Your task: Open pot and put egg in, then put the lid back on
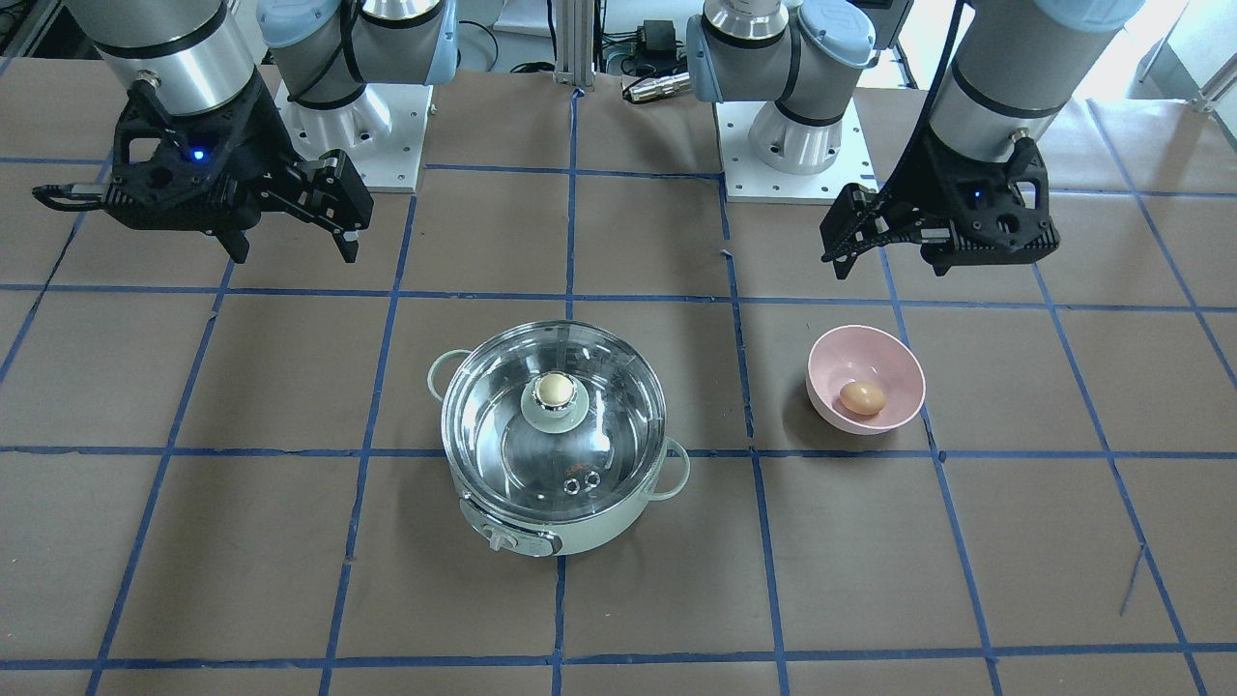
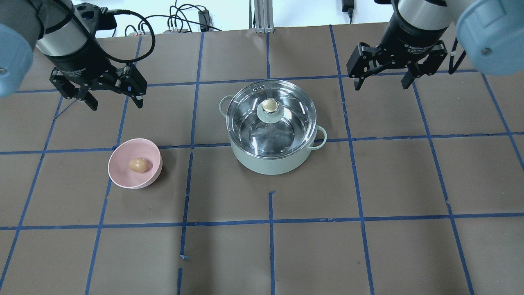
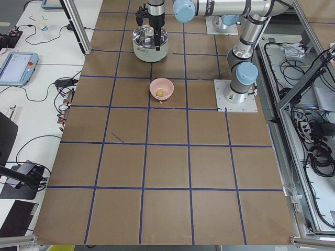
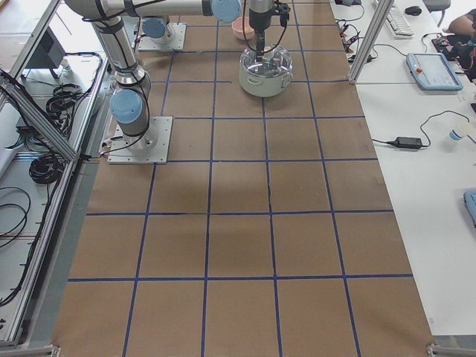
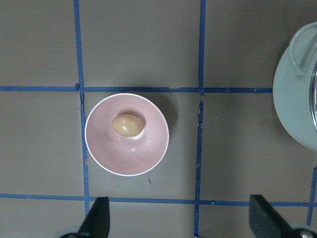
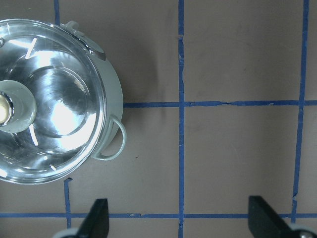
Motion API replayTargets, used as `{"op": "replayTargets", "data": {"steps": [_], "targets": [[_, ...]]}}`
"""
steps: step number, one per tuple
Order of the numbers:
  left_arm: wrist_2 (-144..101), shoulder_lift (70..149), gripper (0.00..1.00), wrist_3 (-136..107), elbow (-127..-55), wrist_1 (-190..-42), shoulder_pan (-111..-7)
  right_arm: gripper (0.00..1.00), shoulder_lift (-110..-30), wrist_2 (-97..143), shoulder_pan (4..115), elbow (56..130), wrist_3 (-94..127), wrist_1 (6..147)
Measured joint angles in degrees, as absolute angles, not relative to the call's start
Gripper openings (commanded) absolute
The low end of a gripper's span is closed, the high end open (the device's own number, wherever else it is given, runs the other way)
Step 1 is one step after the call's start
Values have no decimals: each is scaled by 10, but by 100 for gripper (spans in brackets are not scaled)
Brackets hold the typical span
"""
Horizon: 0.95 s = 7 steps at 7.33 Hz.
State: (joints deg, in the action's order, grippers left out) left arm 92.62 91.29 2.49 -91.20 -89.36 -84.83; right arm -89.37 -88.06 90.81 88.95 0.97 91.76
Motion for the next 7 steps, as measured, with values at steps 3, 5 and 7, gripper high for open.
{"op": "replayTargets", "data": {"steps": [3,5,7], "targets": [[920,939,91,5,-926,-860,-818,100,-894,-880,909,892,10,918],[919,942,91,-73,-948,-813,-812,100,-895,-876,908,893,10,918],[920,938,91,-161,-1004,-725,-800,100,-895,-875,908,894,10,919]]}}
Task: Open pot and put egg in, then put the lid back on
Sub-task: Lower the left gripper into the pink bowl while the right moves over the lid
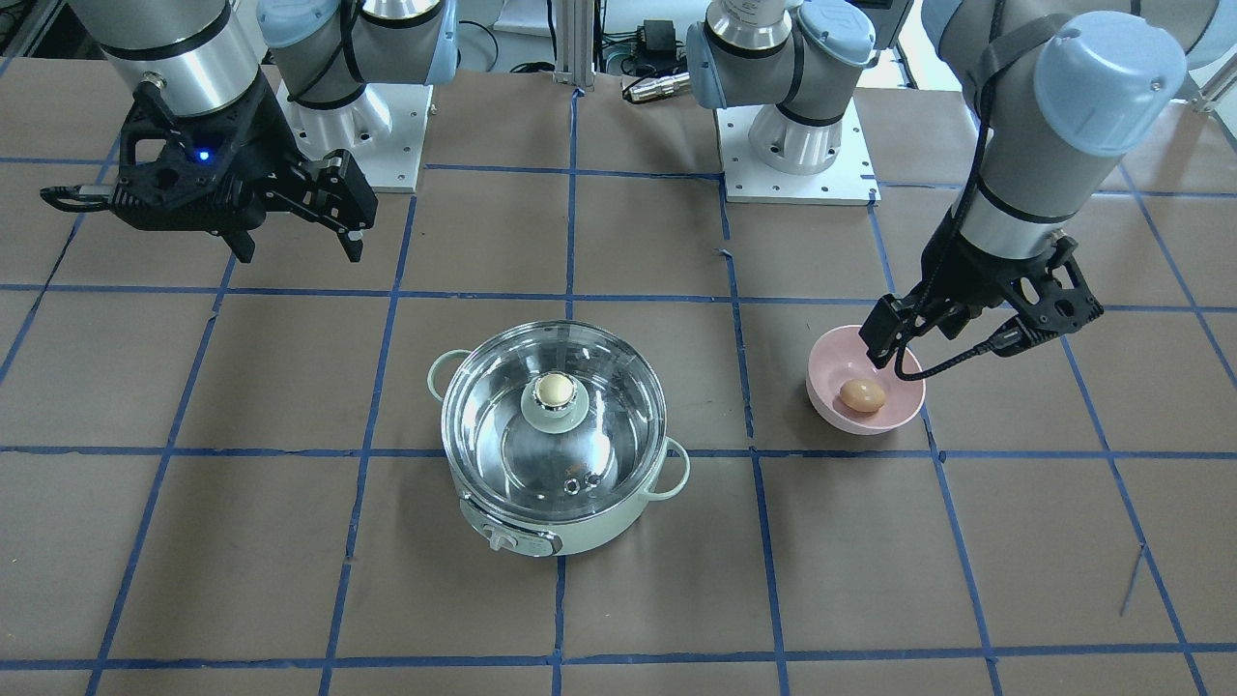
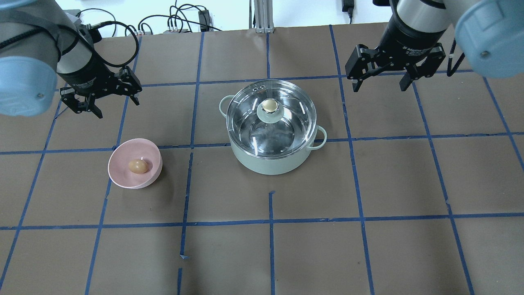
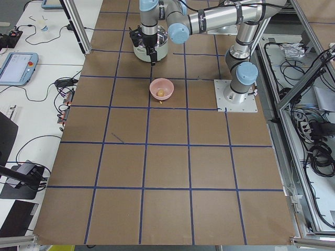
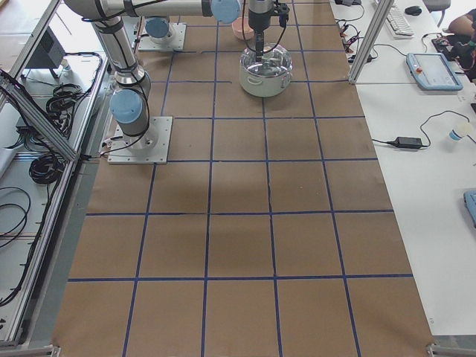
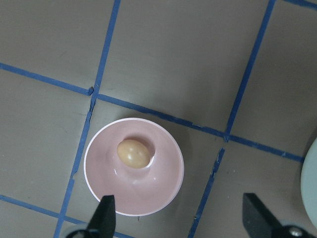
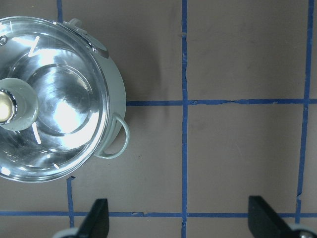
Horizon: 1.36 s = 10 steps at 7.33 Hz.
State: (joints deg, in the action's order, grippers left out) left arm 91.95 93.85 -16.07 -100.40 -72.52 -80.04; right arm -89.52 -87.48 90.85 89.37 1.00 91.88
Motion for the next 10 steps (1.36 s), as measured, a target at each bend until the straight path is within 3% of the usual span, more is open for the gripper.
{"op": "replayTargets", "data": {"steps": [7,8,10], "targets": [[903,935,91,-417,-1191,-556,-735,100,-894,-872,914,889,21,925],[900,943,99,-438,-1208,-520,-734,100,-891,-867,918,887,30,930],[899,952,100,-465,-1227,-498,-731,100,-861,-858,970,859,98,949]]}}
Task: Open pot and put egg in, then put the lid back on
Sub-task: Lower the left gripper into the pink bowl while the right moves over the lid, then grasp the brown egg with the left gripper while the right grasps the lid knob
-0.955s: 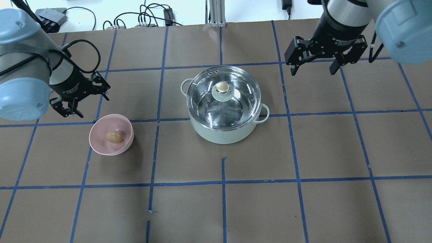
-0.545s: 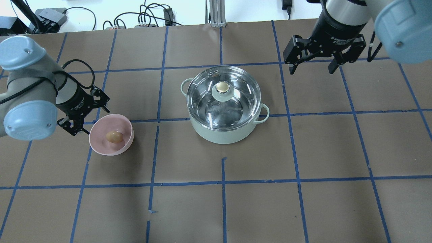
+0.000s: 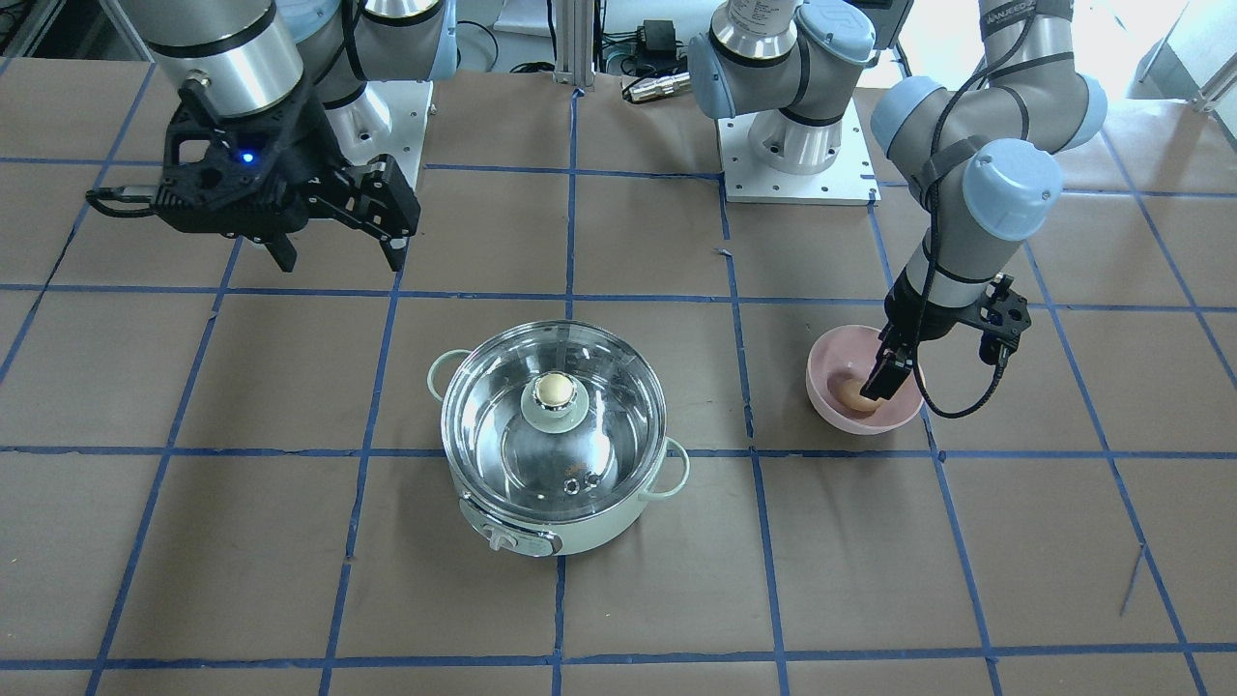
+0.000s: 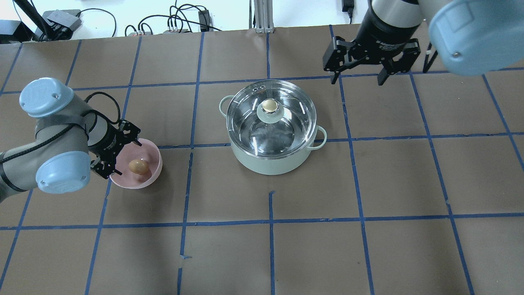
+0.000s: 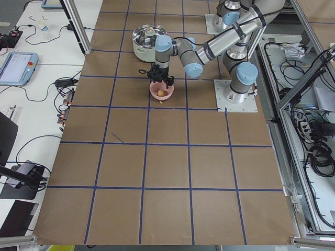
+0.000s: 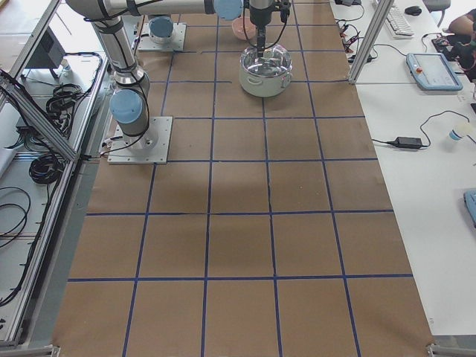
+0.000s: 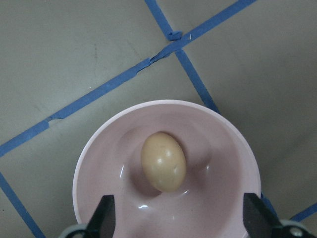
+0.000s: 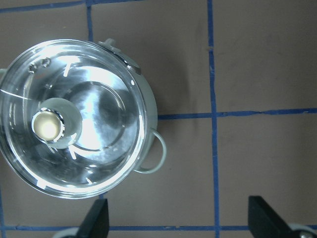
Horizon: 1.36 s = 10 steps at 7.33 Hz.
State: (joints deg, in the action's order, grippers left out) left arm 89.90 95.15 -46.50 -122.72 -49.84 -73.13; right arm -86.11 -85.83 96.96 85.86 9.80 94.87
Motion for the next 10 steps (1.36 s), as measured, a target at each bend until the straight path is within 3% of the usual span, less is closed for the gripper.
{"op": "replayTargets", "data": {"steps": [3,10], "targets": [[901,956,100,-506,-1225,-497,-733,100,-792,-860,1059,813,187,987],[905,980,100,-621,-1229,-494,-733,100,-707,-860,1097,862,234,1109]]}}
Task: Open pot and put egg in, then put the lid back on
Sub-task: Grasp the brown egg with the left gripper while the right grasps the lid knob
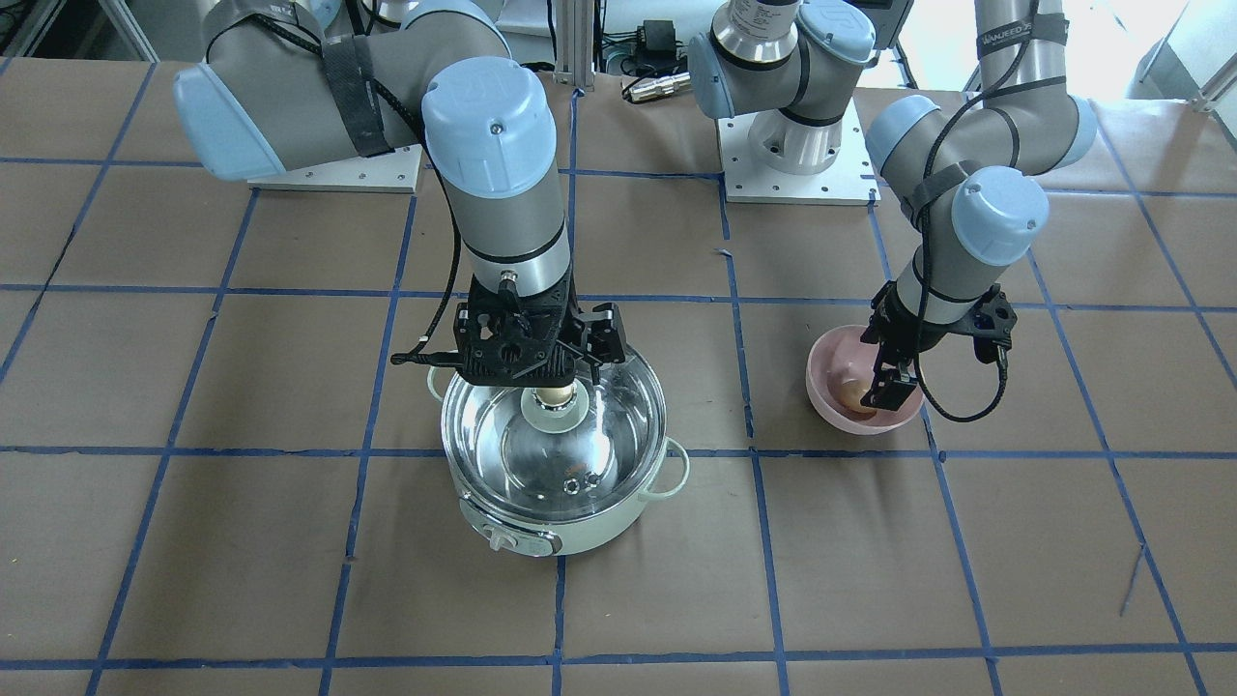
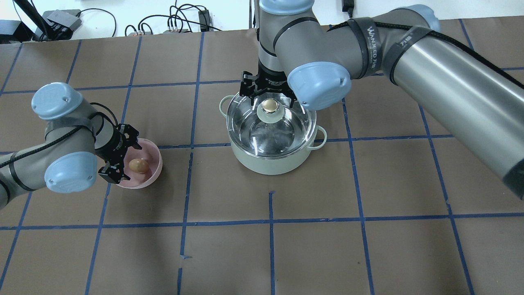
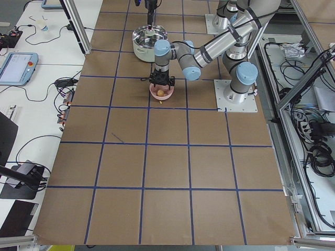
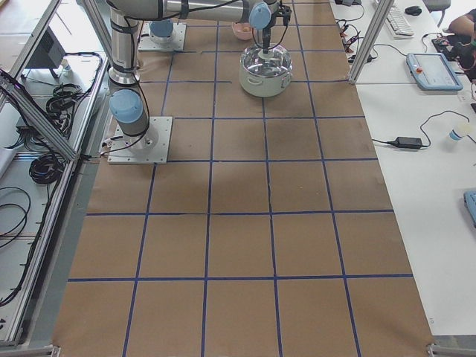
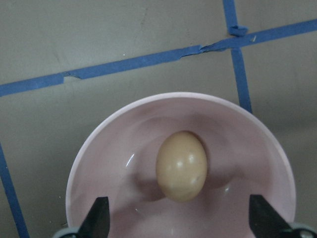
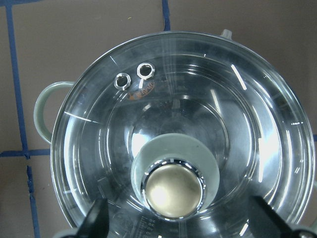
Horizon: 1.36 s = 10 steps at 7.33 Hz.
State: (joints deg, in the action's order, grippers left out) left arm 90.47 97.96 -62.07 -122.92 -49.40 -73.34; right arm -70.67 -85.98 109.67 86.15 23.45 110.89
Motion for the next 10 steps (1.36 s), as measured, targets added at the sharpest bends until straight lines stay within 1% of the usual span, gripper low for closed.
{"op": "replayTargets", "data": {"steps": [5,6,7,9,10], "targets": [[907,1008,100,-626,-1233,-455,-729,99,-692,-860,1099,866,235,1135],[908,1009,99,-627,-1233,-452,-729,92,-691,-861,1100,867,235,1136],[908,1010,98,-628,-1232,-451,-729,79,-691,-862,1101,868,235,1136],[920,1013,98,-629,-1233,-451,-729,58,-691,-863,1102,876,244,1138],[925,1014,98,-629,-1233,-451,-729,51,-691,-863,1103,878,249,1140]]}}
